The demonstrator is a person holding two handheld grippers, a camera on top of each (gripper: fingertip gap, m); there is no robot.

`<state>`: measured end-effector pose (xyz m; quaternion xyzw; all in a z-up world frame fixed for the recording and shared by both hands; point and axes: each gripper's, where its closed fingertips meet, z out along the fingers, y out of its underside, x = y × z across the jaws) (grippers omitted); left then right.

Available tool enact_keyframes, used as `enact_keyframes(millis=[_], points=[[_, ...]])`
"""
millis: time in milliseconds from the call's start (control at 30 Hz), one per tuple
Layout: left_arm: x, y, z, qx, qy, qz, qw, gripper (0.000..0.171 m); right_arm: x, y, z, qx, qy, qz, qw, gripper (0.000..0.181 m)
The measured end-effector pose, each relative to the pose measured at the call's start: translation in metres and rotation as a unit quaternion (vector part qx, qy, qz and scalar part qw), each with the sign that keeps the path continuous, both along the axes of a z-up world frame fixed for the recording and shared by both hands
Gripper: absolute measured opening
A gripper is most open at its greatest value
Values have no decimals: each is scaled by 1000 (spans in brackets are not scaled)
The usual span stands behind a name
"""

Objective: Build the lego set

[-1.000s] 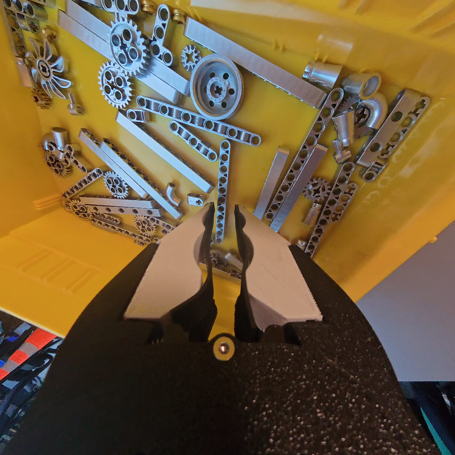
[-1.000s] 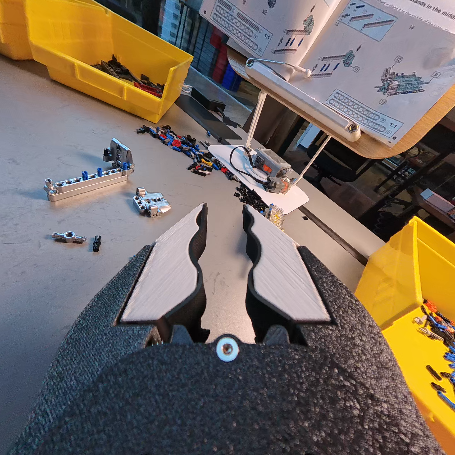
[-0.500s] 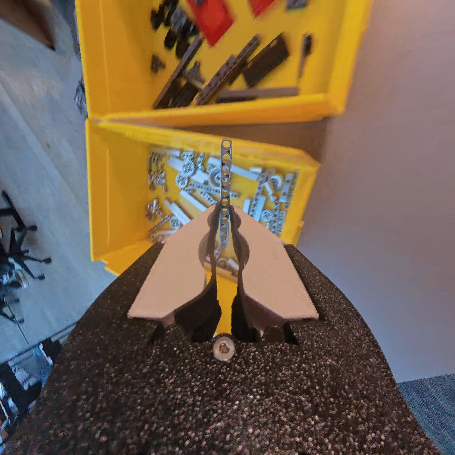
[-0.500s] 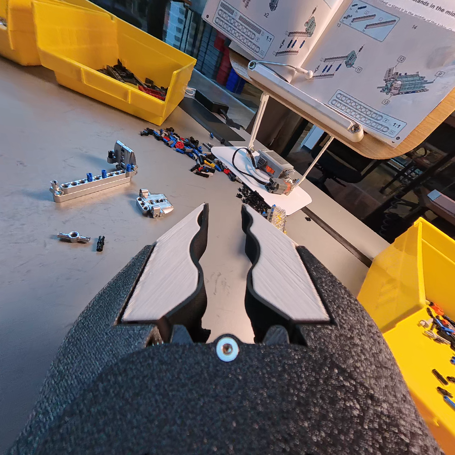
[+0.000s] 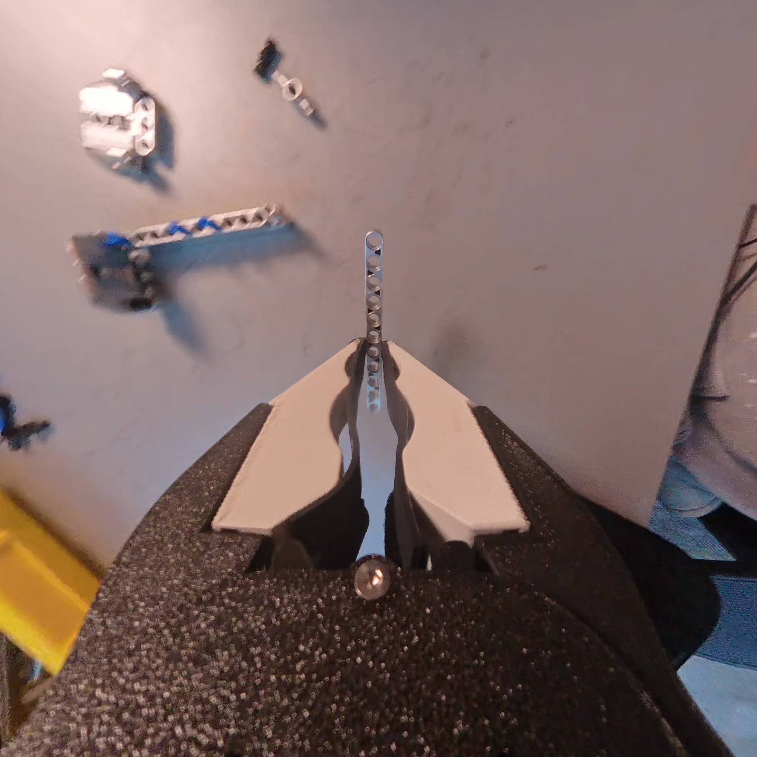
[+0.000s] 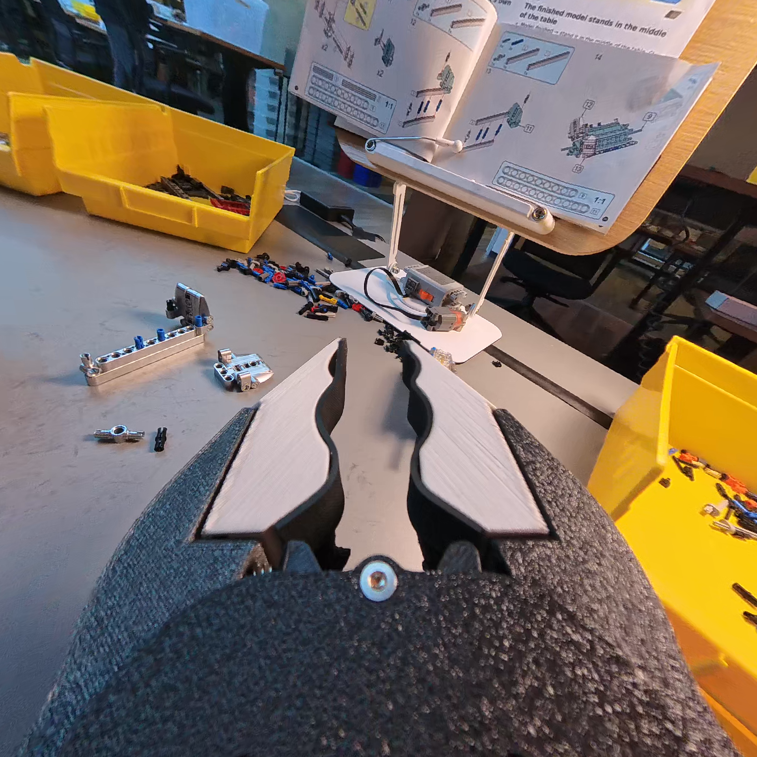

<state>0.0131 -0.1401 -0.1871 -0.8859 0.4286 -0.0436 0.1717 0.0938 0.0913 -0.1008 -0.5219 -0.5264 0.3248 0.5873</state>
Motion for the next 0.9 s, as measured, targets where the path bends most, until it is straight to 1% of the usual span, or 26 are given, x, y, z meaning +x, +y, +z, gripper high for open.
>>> enact_keyframes(millis=[67,133,233,300,400,500,567,600,667,767,833,900], points=[[28,3,-5,-17,-19,-20,999,5,1,1,1,0,2,0,1000,26],[47,5,-9,-31,-32,-30,999,5,0,0,2,-2,4,3,1000,26],[61,14,-12,-30,-44,-33,998,6,-2,-3,1,0,2,12,1000,26],[58,20,-9,-18,-46,-24,999,13,-2,-5,0,3,-2,16,1000,26],[30,28,9,18,-54,20,998,15,-1,-5,0,5,-2,19,1000,26],[-23,32,37,75,-57,103,990,18,2,-4,3,-3,6,22,1000,26],[-72,29,58,124,-43,168,977,18,3,-3,5,-9,12,22,1000,26],[-101,25,70,151,-32,205,967,18,4,-2,6,-11,15,22,1000,26],[-162,10,96,206,-14,283,937,18,5,-2,8,-14,20,21,999,26],[-251,-28,128,264,6,395,880,20,7,0,9,-19,24,18,999,26],[-302,-62,135,268,25,454,850,23,6,1,8,-24,23,15,999,26],[-342,-94,129,248,37,498,831,26,4,2,4,-27,17,12,999,26]])
